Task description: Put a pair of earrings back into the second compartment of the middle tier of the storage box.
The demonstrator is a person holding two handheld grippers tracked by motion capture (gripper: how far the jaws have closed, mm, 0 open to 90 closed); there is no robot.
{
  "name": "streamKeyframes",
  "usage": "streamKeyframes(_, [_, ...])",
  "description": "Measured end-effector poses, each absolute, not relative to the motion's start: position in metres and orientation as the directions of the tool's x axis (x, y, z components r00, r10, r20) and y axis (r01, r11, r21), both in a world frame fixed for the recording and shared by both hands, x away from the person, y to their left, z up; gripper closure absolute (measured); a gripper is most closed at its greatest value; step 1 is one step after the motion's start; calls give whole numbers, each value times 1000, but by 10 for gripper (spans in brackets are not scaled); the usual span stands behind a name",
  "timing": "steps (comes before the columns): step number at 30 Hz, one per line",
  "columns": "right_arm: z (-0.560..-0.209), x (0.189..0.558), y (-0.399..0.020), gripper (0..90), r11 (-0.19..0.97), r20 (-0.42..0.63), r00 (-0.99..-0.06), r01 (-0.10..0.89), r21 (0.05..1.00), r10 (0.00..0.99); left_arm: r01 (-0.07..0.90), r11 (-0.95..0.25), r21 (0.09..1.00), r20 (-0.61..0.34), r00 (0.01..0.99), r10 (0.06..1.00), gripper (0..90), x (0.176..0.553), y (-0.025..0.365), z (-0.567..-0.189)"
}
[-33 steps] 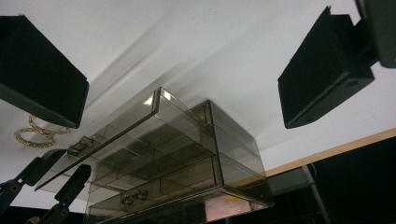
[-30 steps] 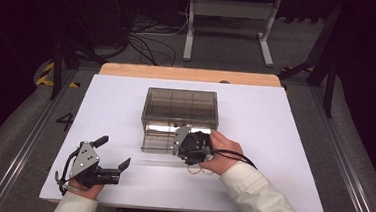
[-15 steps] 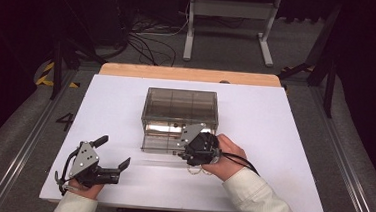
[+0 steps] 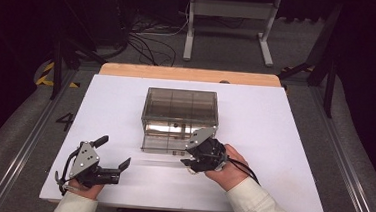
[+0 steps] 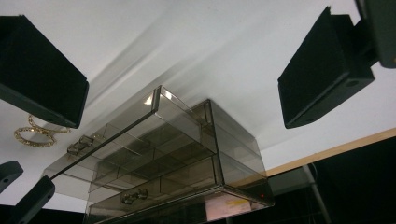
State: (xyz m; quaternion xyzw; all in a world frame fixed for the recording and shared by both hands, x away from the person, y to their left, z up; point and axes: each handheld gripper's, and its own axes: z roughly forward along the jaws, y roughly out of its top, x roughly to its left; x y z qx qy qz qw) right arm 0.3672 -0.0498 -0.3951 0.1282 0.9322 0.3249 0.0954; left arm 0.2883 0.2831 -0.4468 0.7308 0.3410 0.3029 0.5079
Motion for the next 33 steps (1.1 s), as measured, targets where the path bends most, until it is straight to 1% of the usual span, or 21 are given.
streamKeyframes(3, [-397, 366, -52, 603, 749, -72, -946, 201, 632, 315, 195, -255, 947, 96, 586, 805, 26, 288, 282, -447])
streamKeyframes(9, [-403, 363, -53, 613, 757, -72, -947, 203, 621, 313, 195, -254, 947, 95, 586, 805, 26, 288, 282, -447])
streamKeyframes(17, [-418, 357, -52, 622, 789, -72, -948, 214, 576, 310, 195, -254, 947, 95, 586, 804, 27, 288, 282, -447])
streamKeyframes(19, [-422, 356, -51, 625, 800, -87, -951, 199, 566, 297, 196, -252, 947, 93, 586, 805, 27, 288, 282, -447])
streamKeyframes(26, [-429, 356, -50, 638, 819, -80, -950, 217, 532, 303, 195, -253, 947, 95, 585, 806, 27, 289, 282, -447])
streamKeyframes(33, [-439, 357, -47, 671, 845, -86, -950, 222, 487, 299, 195, -255, 947, 95, 587, 804, 27, 288, 282, -447])
